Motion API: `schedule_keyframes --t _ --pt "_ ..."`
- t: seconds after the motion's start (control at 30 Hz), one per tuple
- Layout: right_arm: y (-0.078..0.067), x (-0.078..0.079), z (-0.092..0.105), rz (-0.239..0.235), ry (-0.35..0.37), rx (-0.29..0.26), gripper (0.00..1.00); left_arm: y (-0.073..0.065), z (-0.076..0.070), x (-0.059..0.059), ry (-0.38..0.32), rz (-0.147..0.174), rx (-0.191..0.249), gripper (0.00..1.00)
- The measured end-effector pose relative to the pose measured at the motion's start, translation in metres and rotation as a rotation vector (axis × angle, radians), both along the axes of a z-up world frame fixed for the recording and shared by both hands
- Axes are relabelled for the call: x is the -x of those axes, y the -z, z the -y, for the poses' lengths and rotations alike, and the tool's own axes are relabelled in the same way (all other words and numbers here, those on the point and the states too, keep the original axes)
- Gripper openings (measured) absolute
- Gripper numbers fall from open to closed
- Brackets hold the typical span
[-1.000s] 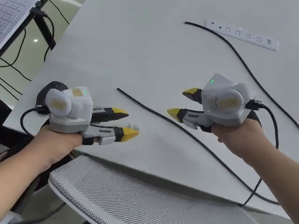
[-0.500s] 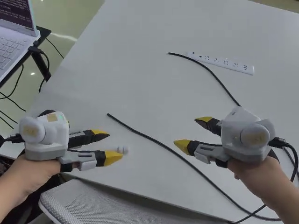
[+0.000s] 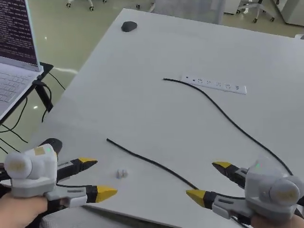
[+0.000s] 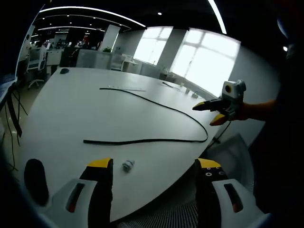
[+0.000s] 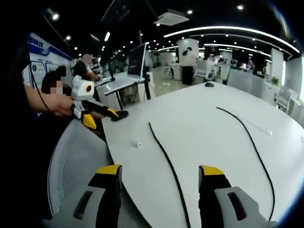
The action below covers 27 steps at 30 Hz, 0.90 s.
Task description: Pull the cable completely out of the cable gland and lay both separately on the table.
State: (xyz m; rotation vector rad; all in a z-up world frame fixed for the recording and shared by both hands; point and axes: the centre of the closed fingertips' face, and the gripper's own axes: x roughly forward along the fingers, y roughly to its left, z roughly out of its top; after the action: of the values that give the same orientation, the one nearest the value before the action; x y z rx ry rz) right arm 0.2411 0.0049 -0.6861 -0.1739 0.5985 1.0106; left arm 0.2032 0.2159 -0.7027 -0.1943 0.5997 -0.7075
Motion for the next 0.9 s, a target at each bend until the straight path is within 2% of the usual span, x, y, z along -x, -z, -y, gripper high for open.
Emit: schedule_keyframes --t 0.13,0.2,0.23,0.33,0.43,0.5,0.63,0.9 --pt "0.008 0.014 0.01 -0.031 0.024 -0.003 0.71 0.002 -0.005 0.003 -0.004 -0.005 -0.013 0.74" --pt "0.014 0.02 0.018 -0.07 0.058 0.001 0.72 0.004 -0.008 0.004 -0.004 -0.002 -0.032 0.77" --pt "0.015 0.023 0.02 -0.09 0.067 -0.014 0.74 0.005 -0.009 0.006 0.001 -0.004 -0.038 0.78" --pt "0.017 0.026 0.025 -0.096 0.078 -0.018 0.8 0.008 -0.013 0.006 0.015 0.003 -0.086 0.84" --pt "0.018 0.027 0.026 -0.109 0.083 -0.031 0.89 0.01 -0.013 0.006 0.021 -0.007 -0.082 0.89" --pt "0.016 0.03 0.024 -0.139 0.077 -0.052 0.92 0.009 -0.011 0.006 0.032 -0.015 -0.081 0.93" --pt "0.013 0.031 0.02 -0.126 0.048 -0.056 0.99 0.012 -0.011 0.006 0.04 -0.026 -0.099 0.99" --pt "0.011 0.027 0.02 -0.11 0.037 -0.059 0.99 0.008 -0.009 0.003 0.036 -0.028 -0.096 0.99"
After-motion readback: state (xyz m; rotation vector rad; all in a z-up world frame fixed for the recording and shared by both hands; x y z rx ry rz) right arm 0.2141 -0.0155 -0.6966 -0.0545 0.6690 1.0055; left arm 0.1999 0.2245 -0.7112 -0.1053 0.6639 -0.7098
